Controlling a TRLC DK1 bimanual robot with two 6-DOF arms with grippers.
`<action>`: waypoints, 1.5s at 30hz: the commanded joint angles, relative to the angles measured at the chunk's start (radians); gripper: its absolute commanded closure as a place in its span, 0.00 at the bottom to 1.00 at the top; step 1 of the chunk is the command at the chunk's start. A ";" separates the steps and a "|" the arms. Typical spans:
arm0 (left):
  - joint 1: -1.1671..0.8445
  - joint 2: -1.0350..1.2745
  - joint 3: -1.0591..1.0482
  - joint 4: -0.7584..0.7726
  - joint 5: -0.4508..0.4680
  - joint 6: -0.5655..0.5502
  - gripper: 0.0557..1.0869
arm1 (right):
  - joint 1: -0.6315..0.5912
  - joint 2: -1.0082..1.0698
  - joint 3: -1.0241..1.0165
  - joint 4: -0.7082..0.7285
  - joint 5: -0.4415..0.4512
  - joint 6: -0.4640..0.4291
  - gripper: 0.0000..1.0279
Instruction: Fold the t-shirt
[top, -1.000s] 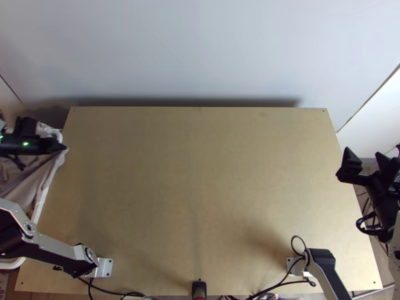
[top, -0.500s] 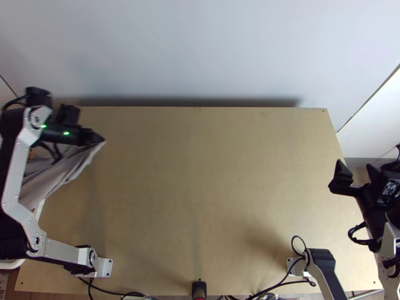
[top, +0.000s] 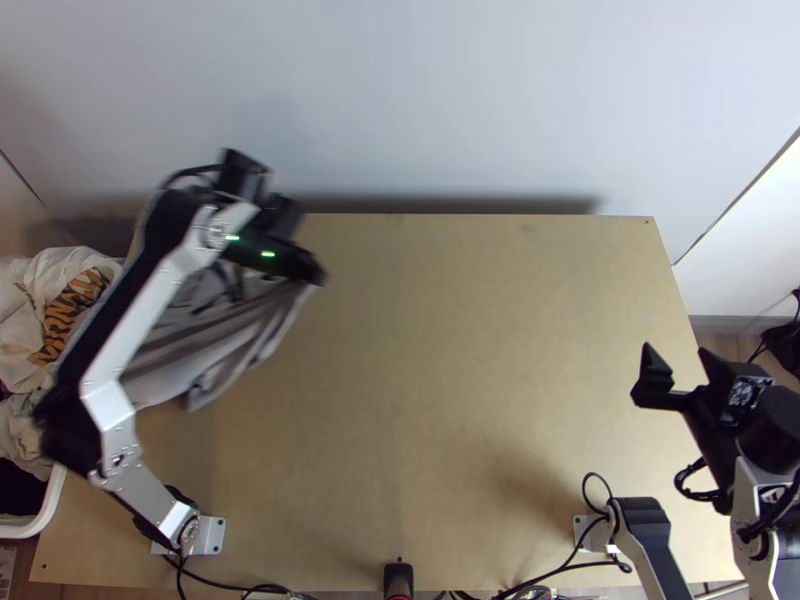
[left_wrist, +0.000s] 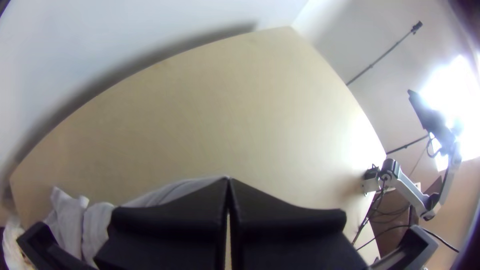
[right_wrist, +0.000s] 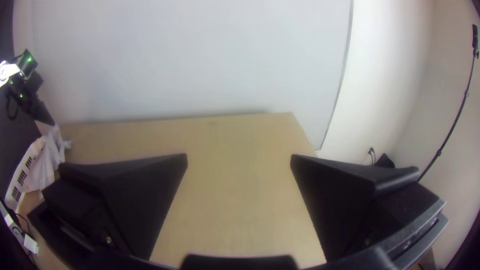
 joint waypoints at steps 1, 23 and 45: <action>-0.265 0.178 0.198 0.026 -0.058 -0.047 0.97 | 0.023 -0.065 -0.108 0.005 0.001 -0.007 0.07; -0.515 0.597 0.430 0.753 -0.107 -0.170 0.97 | -0.006 -0.246 -0.224 -0.047 0.004 -0.022 0.07; -0.568 0.839 0.416 1.306 -0.400 0.057 0.81 | -0.015 -0.162 -0.257 0.088 0.006 -0.021 0.06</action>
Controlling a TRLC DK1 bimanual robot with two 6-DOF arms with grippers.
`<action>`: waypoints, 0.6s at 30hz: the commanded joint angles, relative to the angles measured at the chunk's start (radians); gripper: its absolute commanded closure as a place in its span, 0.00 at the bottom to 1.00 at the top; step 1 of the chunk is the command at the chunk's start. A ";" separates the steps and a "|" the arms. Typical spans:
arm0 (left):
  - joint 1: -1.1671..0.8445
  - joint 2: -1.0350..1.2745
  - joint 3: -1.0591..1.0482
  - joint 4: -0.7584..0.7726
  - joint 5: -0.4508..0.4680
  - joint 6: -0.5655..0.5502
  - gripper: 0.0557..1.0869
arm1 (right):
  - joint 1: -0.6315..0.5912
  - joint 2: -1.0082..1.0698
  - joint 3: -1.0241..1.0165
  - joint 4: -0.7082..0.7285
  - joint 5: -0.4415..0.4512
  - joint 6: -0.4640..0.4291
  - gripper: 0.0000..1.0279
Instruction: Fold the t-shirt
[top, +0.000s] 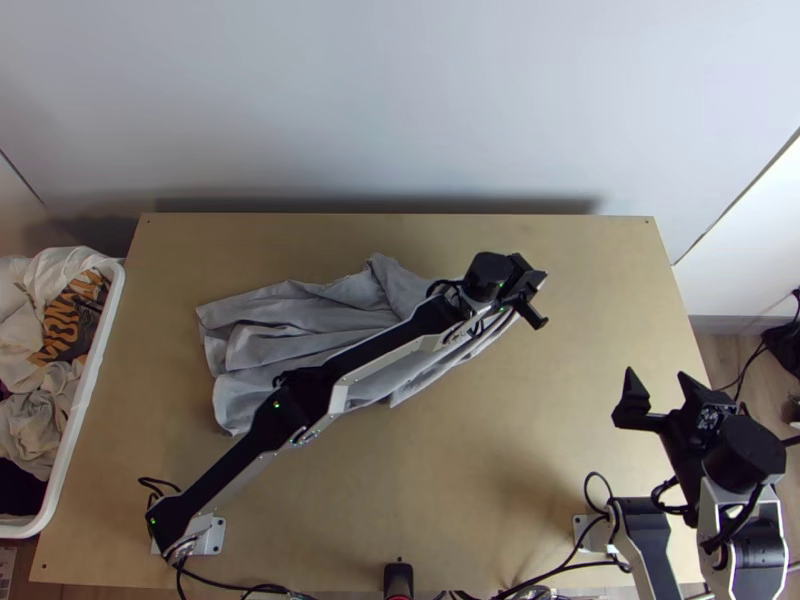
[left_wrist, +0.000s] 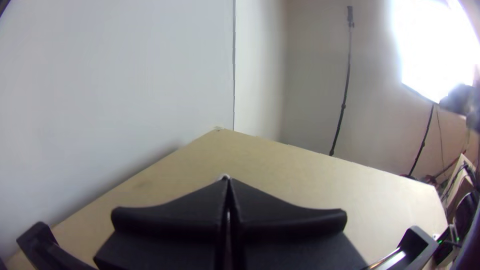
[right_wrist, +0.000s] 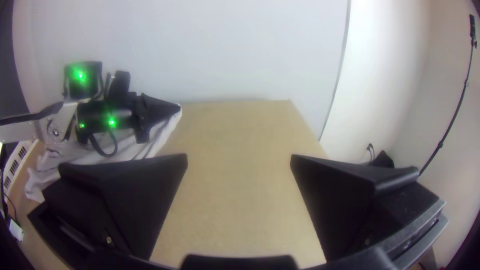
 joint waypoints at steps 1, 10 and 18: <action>-0.030 0.005 -0.061 0.082 -0.097 0.177 0.69 | -0.002 0.025 -0.006 0.020 0.001 0.001 0.06; -0.008 -0.125 -0.146 -0.135 -0.056 0.157 0.05 | -0.006 0.086 -0.004 0.039 -0.002 -0.008 0.04; 0.139 -0.391 -0.422 -0.424 0.087 0.117 0.05 | 0.005 0.301 -0.037 0.095 -0.157 -0.004 0.05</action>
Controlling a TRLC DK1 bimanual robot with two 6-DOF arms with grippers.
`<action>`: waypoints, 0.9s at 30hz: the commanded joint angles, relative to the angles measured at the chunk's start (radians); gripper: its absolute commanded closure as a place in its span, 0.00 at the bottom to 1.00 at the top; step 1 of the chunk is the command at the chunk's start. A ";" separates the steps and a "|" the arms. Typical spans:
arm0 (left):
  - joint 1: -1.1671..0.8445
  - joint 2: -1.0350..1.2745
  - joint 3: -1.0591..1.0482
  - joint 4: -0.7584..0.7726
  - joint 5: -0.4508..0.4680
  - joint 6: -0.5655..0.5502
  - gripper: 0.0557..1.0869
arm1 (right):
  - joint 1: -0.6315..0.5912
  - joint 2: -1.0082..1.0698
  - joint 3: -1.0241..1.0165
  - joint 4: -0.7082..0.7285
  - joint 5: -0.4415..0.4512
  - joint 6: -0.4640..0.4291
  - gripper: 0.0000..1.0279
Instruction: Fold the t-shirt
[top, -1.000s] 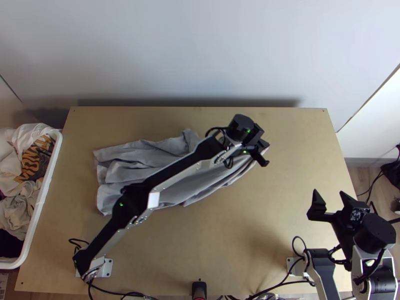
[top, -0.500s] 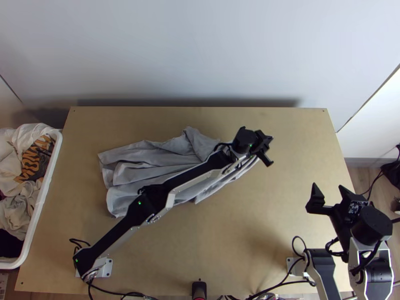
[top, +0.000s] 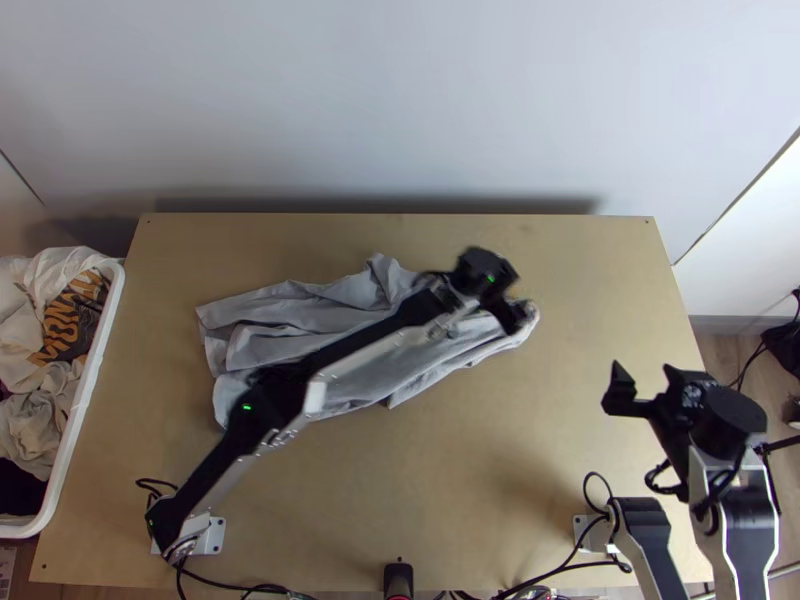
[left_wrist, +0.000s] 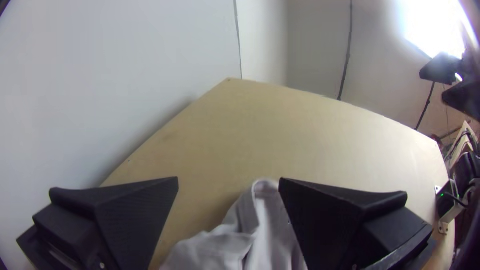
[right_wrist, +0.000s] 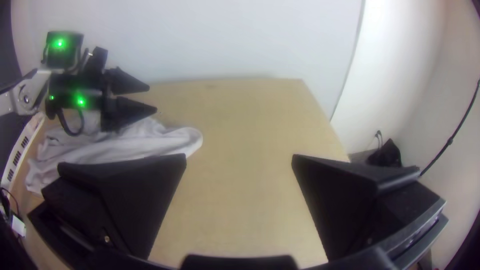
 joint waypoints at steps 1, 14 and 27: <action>0.119 -0.252 -0.285 -0.173 0.118 -0.005 0.05 | 0.024 0.200 -0.006 0.047 -0.138 0.003 0.05; 0.418 -0.796 -0.762 -0.285 0.173 0.060 0.05 | 0.363 0.708 0.116 0.168 -0.261 0.072 0.05; 0.598 -1.026 -0.886 -0.387 0.173 0.077 0.05 | 0.512 0.940 0.155 0.214 -0.433 0.150 0.10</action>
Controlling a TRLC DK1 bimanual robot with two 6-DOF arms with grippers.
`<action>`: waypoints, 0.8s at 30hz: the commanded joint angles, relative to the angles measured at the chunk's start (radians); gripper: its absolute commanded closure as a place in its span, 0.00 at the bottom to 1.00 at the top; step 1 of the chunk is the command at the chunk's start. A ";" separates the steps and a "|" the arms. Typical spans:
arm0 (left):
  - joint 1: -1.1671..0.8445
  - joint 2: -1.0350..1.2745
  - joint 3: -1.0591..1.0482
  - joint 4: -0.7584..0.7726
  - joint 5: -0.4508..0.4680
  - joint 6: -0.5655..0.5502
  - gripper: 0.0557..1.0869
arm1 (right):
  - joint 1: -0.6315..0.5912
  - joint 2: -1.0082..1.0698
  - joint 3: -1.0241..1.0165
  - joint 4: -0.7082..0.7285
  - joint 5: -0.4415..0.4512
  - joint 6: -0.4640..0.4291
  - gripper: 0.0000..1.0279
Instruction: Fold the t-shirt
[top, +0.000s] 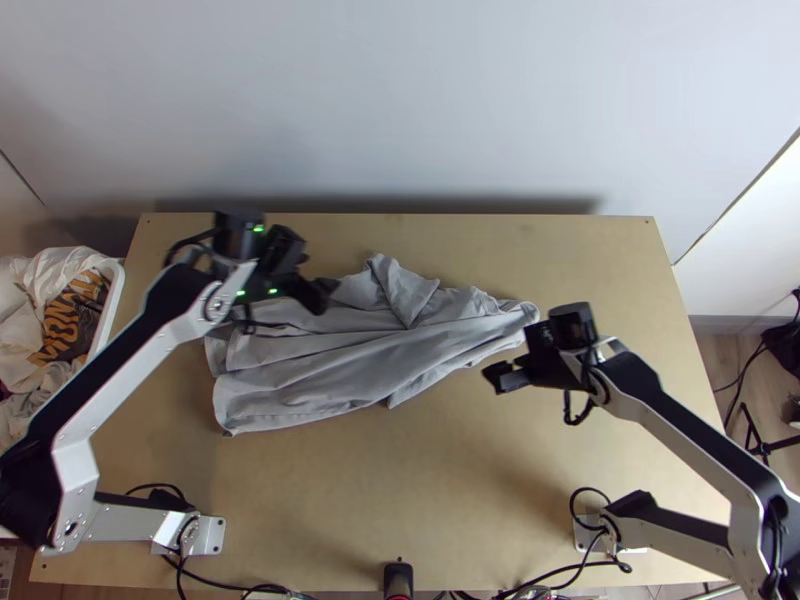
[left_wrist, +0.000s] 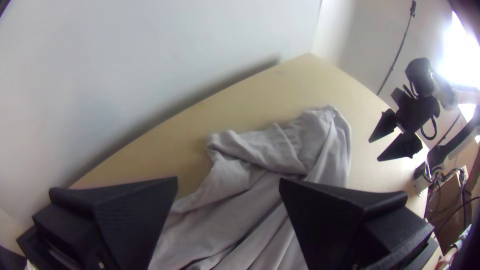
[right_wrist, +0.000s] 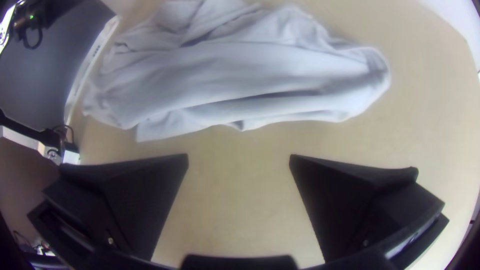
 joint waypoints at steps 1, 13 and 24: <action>0.097 -0.125 -0.065 -0.058 0.000 0.022 0.05 | 0.092 0.109 0.016 0.004 -0.104 0.029 0.10; 0.171 -0.206 -0.110 -0.084 -0.001 0.047 0.05 | 0.209 0.270 0.054 0.087 -0.121 0.062 0.04; 0.257 -0.271 -0.157 -0.089 -0.001 0.068 0.05 | 0.250 0.355 0.123 0.165 -0.120 0.102 0.05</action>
